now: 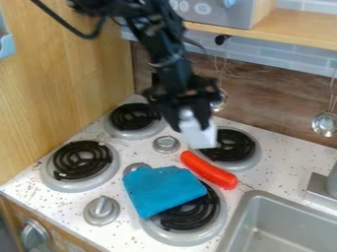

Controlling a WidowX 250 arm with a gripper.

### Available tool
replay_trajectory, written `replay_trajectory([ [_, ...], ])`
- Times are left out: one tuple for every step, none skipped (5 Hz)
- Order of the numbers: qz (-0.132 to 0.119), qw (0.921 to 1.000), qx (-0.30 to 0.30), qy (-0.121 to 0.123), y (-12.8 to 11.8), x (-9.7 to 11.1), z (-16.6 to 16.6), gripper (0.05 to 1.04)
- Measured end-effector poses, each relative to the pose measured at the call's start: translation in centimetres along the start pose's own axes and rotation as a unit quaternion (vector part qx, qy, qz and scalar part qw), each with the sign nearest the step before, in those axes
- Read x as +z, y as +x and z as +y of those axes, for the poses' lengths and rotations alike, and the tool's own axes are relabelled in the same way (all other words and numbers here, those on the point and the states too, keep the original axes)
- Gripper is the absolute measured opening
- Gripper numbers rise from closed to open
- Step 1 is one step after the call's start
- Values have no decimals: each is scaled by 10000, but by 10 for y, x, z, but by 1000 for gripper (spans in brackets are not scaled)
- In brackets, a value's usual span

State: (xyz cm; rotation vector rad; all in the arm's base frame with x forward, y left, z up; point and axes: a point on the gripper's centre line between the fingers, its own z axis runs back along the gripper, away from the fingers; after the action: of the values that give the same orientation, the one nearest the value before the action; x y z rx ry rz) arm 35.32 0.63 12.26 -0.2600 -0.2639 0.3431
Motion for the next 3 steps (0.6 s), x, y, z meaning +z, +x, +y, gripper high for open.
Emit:
replay_trajectory([
  [386,9979,298,416,-10,12,31,634],
  [636,9930,345,936,-15,20,54,634],
  [587,9883,248,1385,-12,25,74,634],
])
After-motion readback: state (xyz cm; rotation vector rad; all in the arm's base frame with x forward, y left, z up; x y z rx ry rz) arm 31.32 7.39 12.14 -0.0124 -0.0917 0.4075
